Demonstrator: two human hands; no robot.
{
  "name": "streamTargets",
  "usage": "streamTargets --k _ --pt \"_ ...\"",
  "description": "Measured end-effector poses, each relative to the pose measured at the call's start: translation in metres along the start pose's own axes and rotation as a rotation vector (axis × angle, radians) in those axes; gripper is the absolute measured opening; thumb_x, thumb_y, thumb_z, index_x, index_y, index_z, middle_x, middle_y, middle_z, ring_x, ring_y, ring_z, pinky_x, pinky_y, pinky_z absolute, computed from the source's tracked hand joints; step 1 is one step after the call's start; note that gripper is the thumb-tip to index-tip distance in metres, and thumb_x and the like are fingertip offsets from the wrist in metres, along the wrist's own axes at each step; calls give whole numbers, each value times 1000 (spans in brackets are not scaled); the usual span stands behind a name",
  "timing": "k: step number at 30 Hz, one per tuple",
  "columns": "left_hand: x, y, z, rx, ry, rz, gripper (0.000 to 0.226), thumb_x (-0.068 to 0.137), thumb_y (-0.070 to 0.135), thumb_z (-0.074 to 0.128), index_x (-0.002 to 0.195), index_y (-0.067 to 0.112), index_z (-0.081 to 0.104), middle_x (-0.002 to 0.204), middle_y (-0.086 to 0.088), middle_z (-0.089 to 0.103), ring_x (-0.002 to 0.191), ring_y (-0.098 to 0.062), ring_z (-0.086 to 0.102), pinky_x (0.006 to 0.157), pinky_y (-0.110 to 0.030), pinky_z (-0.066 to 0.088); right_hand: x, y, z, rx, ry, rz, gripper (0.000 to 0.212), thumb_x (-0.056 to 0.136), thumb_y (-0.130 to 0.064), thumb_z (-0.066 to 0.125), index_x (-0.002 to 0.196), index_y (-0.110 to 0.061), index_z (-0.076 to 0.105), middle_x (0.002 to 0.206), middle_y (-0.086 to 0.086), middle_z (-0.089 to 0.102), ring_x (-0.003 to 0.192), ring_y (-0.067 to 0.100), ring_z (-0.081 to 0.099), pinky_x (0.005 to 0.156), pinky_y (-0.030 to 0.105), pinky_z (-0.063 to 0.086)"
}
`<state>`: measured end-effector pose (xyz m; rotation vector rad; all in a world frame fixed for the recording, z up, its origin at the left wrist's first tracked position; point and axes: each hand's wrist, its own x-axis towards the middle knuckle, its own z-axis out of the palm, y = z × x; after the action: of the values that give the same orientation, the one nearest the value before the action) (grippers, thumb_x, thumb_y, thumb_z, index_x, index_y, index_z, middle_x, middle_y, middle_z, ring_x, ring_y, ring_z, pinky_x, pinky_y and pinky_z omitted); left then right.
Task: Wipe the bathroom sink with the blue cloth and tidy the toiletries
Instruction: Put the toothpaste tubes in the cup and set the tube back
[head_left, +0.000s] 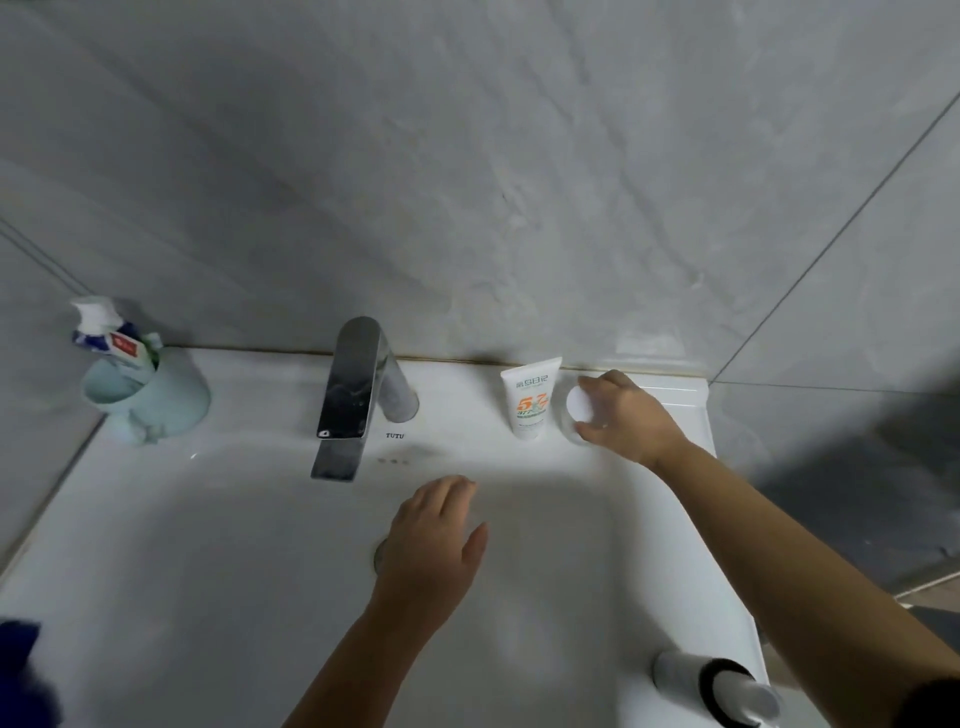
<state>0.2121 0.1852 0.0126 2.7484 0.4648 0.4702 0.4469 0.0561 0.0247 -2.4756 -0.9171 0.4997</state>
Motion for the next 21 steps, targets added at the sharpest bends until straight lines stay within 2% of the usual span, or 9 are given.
streamTargets --k 2,6,8,11,14,17,19,21 --pt "-2 -1 -1 -1 -18 -15 42 79 32 43 101 4 64 98 -9 67 95 -20 53 82 -28 37 2 2 5 40 22 9 56 79 -28 67 131 -20 46 125 2 46 91 20 58 83 32 46" --pt "-6 1 -4 -16 -65 -10 41 80 33 43 103 6 63 99 -8 67 95 -21 56 82 -28 37 -6 6 3 61 23 19 69 79 -34 68 139 -21 36 136 -3 40 116 16 48 92 29 41" --pt "-6 3 -8 -40 -67 6 37 80 34 44 103 9 59 99 -7 67 95 -19 53 82 -27 36 -17 8 -5 80 49 22 69 80 -34 68 140 -20 36 137 -1 40 121 16 43 95 25 37" --pt "-8 6 -16 -63 -82 42 35 81 35 44 101 11 60 99 -5 66 95 -16 47 82 -27 35 -51 12 -19 137 114 59 58 83 -31 66 135 -20 43 130 -2 45 116 15 46 91 21 35" --pt "-13 12 -23 -73 -106 73 35 79 36 44 100 13 61 99 -3 67 94 -14 47 82 -27 36 -102 15 -29 308 182 141 41 83 -29 66 122 -23 56 118 -5 55 105 12 55 92 29 43" --pt "-21 18 -32 -74 -138 121 31 79 38 43 101 19 53 98 1 66 93 -11 47 82 -27 36 -160 11 -34 502 296 203 20 83 -23 65 102 -29 62 107 -6 64 97 11 61 91 31 46" --pt "-27 22 -39 -75 -198 155 32 79 38 41 101 20 54 97 2 66 91 -13 54 77 -23 44 -195 2 -33 575 367 229 16 83 -24 65 95 -35 62 103 -9 66 97 10 62 89 29 47" --pt "-31 26 -47 -80 -236 193 34 78 38 45 97 17 62 96 3 66 85 -16 64 70 -24 52 -225 -8 -29 626 423 256 17 84 -25 64 97 -34 63 104 -10 66 96 8 62 88 29 47"
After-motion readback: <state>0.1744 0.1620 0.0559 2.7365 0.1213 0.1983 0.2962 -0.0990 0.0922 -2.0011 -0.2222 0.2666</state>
